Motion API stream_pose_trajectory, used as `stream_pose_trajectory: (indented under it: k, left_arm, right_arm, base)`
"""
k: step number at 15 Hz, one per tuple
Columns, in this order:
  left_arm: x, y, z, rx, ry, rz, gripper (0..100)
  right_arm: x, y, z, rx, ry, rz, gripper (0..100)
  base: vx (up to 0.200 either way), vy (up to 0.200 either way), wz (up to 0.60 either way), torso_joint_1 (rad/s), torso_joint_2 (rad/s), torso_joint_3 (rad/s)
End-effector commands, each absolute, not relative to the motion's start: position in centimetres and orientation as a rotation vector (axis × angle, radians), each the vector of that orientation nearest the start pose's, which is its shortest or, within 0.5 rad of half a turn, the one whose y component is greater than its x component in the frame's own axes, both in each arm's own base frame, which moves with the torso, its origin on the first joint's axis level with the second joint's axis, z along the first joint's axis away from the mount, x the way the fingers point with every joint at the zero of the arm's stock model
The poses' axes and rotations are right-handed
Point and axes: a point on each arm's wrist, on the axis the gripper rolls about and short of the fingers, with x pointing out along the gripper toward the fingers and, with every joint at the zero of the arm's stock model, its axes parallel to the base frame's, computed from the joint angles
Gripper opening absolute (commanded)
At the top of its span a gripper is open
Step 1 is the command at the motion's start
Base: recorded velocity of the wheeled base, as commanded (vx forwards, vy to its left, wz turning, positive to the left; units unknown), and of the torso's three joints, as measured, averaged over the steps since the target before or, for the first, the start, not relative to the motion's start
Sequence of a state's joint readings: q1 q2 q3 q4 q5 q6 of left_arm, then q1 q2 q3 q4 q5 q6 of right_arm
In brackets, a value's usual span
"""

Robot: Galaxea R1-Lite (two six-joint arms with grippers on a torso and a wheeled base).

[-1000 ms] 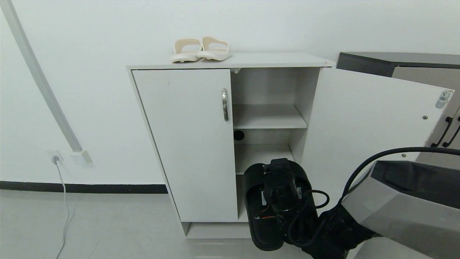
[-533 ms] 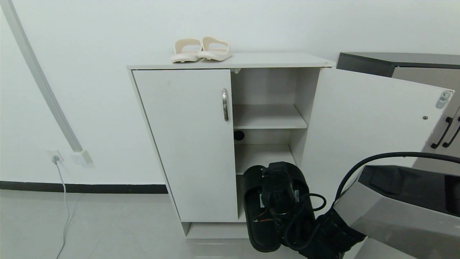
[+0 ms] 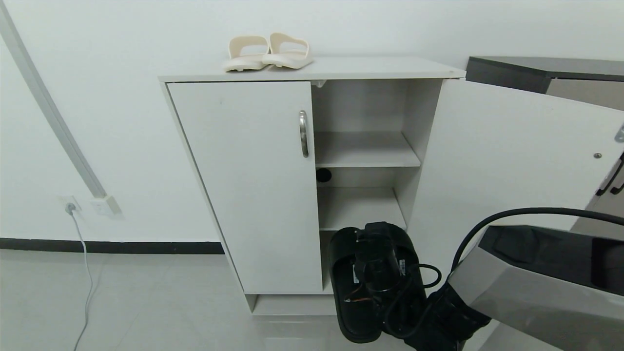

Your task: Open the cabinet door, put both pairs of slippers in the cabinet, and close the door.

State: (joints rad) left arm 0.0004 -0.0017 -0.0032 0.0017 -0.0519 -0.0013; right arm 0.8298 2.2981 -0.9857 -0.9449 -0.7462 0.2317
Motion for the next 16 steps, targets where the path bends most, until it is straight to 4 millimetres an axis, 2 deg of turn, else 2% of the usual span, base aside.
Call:
stream_pose_trajectory:
  k: [1, 11, 16]
  left_arm:
    - [-2.3, -0.1, 7.6, -0.001, -0.001, -0.051, 0]
    - [-2.3, -0.1, 7.6, 0.000, -0.002, -0.051, 0]
    - [-2.3, -0.1, 7.6, -0.001, -0.001, -0.049, 0]
  right_arm:
    - [28.7, 29.2, 3.9, -0.024, 0.264, 0.054, 0]
    - [29.4, 29.2, 2.6, -0.002, 0.292, 0.072, 0]
    - [31.6, 28.3, 0.9, 0.018, 0.281, 0.020, 0]
  base:
    - [0.000, 0.000, 0.00, 0.002, 0.00, -0.183]
    - [0.000, 0.000, 0.00, 0.001, 0.00, -0.170]
    - [0.000, 0.000, 0.00, 0.000, 0.00, 0.000]
